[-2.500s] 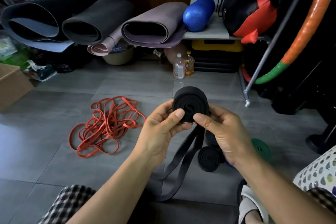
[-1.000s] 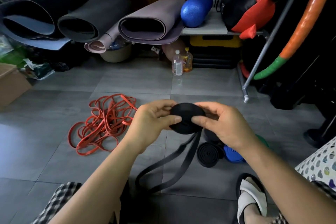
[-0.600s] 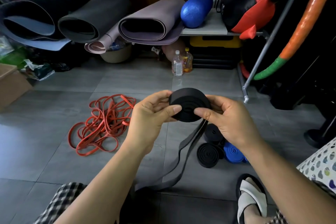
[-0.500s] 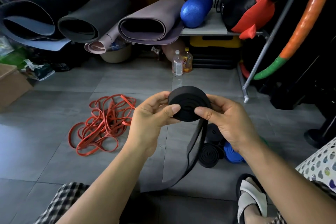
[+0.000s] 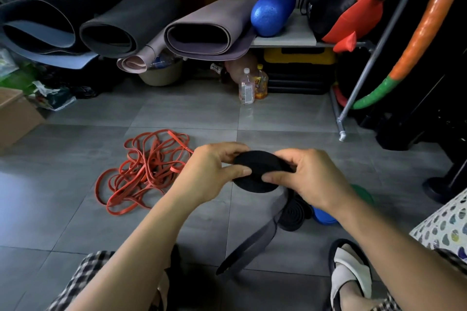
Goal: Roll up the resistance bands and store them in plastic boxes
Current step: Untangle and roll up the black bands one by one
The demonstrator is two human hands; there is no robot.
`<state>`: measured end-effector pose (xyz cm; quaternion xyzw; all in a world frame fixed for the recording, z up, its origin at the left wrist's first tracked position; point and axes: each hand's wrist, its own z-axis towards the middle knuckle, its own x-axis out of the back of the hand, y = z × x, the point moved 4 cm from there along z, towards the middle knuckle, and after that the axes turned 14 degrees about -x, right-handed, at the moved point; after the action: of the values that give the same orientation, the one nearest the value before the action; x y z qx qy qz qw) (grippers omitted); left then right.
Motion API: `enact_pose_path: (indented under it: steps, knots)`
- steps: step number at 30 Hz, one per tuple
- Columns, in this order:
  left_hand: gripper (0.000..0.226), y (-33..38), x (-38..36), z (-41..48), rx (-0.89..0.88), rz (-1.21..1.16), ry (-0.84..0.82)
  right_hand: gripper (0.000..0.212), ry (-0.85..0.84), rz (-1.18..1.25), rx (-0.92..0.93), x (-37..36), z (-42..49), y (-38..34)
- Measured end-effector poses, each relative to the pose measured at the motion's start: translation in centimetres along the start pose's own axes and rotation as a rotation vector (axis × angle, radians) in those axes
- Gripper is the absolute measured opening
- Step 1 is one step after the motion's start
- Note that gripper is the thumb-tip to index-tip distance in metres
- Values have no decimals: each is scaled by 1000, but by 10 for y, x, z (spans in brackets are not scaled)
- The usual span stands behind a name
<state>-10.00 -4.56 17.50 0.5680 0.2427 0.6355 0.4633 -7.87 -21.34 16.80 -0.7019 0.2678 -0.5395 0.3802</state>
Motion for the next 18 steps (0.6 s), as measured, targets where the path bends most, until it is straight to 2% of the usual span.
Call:
enact_pose_path:
  steps: [4,8,11,15,18]
  knots:
    - [30,2,4,-2,31,-232,142,30,-118,332,-3,2,0,-4]
    - [28,4,9,-3,52,-572,324,27,-123,625,1,4,-1,-8]
    - [35,6,2,-2,72,-785,403,27,-112,718,7,-2,-2,-11]
    - [28,7,-16,-4,89,-990,415,26,-98,823,-4,-7,-1,-9]
    - [26,3,-20,-5,144,-994,362,24,-106,773,-30,-3,3,-4]
